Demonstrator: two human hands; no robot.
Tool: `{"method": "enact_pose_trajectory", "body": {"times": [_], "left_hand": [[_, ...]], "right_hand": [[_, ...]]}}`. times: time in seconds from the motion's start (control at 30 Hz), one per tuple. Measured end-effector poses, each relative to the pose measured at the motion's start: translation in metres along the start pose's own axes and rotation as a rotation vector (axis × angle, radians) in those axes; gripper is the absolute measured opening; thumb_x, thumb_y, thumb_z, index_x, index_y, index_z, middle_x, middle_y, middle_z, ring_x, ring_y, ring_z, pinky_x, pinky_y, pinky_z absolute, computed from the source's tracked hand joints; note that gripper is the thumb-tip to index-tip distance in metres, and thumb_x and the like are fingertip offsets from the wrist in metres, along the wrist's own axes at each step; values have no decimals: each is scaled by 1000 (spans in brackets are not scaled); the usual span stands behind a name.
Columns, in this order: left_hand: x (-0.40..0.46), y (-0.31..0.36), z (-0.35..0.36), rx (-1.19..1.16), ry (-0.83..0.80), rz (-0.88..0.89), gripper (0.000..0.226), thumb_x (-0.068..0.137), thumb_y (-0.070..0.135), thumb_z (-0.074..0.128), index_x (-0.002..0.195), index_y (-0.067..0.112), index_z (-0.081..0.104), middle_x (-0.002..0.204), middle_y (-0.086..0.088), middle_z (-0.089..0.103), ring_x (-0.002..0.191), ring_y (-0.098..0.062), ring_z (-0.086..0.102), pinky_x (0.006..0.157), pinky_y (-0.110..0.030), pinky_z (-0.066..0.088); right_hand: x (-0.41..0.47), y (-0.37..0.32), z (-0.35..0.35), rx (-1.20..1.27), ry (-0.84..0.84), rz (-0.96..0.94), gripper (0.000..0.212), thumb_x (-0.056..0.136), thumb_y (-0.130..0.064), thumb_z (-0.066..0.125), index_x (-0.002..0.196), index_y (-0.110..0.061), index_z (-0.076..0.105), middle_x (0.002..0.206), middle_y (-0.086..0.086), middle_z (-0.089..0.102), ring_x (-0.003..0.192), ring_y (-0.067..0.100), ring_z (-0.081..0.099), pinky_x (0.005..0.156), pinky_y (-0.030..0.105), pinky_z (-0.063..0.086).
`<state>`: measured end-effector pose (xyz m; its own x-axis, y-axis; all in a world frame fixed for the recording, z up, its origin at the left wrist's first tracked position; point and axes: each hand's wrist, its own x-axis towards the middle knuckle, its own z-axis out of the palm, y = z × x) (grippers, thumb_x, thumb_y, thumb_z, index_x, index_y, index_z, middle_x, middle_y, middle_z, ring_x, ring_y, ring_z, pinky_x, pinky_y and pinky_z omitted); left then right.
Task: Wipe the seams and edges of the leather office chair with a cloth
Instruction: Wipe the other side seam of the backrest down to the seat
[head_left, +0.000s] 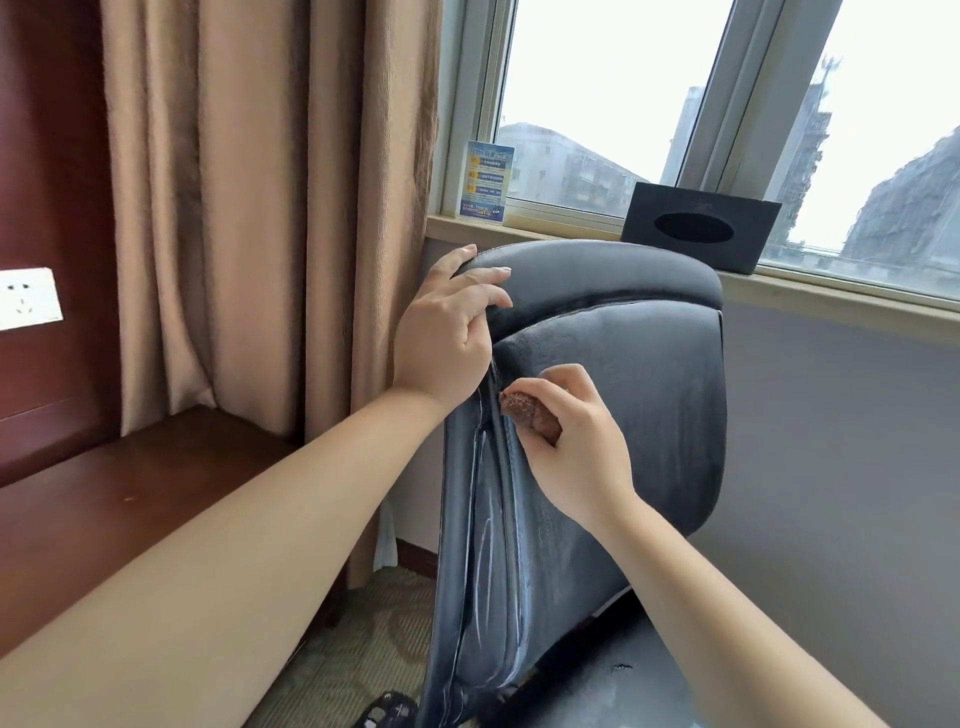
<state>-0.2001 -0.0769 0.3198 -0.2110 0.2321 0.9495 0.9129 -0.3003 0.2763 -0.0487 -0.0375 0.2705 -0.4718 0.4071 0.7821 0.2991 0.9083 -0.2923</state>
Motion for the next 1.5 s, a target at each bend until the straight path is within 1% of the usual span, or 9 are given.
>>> {"method": "enact_pose_trajectory", "body": {"times": [0.27, 0.7, 0.9, 1.03, 1.07, 1.17, 1.3, 1.4, 1.5], "left_hand": [[-2, -1, -2, 3, -33, 16, 38, 82, 3, 34, 74, 3, 71, 105, -7, 73, 120, -33, 55, 103, -20, 34], [-6, -5, -8, -16, -77, 4, 36, 85, 1, 38, 76, 4, 72, 110, -7, 72, 127, -32, 48, 107, -10, 27], [-13, 10, -1, -155, -17, -180, 34, 88, -10, 44, 98, 2, 74, 111, 9, 62, 133, -18, 36, 108, -4, 22], [-25, 14, -4, -234, -46, -283, 37, 89, -5, 43, 111, 7, 71, 119, 12, 59, 123, -5, 50, 115, -38, 33], [-28, 16, -6, -257, -57, -299, 37, 90, -6, 44, 112, 7, 70, 120, 12, 59, 118, 0, 52, 113, -40, 36], [-34, 25, -11, -340, -61, -408, 35, 93, -9, 46, 112, 7, 70, 119, 6, 63, 111, 7, 53, 105, -16, 39], [-43, 34, -17, -402, -64, -531, 39, 91, -13, 47, 101, 15, 72, 106, 11, 68, 96, 14, 59, 91, -5, 40], [-47, 35, -22, -485, -9, -642, 39, 90, -12, 51, 80, 19, 71, 90, 8, 72, 82, 3, 65, 79, -8, 47], [-45, 37, -22, -550, 64, -717, 39, 86, -14, 56, 66, 18, 66, 77, 4, 72, 81, -7, 69, 80, -14, 50]], "right_hand": [[-8, 0, 2, -23, -13, -7, 27, 81, -10, 67, 103, -26, 66, 103, -8, 52, 74, 17, 54, 56, 30, 48], [-9, -2, 2, -11, -41, 2, 24, 83, -12, 65, 104, -24, 66, 105, -9, 51, 76, 16, 54, 58, 28, 45], [9, -4, -6, -18, -30, 18, 22, 85, -15, 65, 103, -27, 66, 102, -15, 48, 78, 12, 53, 60, 25, 42], [-4, -2, -1, -54, -62, 1, 23, 83, -13, 65, 104, -25, 66, 103, -10, 49, 74, 15, 53, 58, 25, 41], [-7, -1, -2, -60, -70, 0, 24, 83, -13, 65, 104, -24, 66, 104, -9, 50, 73, 15, 53, 58, 25, 41], [-3, 0, -7, -51, -68, -4, 24, 83, -13, 67, 104, -26, 67, 103, -11, 51, 75, 14, 55, 58, 27, 44], [-1, -3, -6, -34, -48, 15, 25, 85, -11, 64, 105, -25, 65, 104, -10, 51, 78, 16, 55, 59, 31, 48], [-17, -1, -2, -65, -87, -15, 27, 82, -8, 63, 105, -22, 65, 105, -7, 51, 75, 18, 54, 57, 34, 50], [-12, 2, -5, -70, -81, -7, 24, 83, -10, 64, 104, -22, 66, 104, -8, 52, 74, 17, 54, 57, 32, 49]]}}
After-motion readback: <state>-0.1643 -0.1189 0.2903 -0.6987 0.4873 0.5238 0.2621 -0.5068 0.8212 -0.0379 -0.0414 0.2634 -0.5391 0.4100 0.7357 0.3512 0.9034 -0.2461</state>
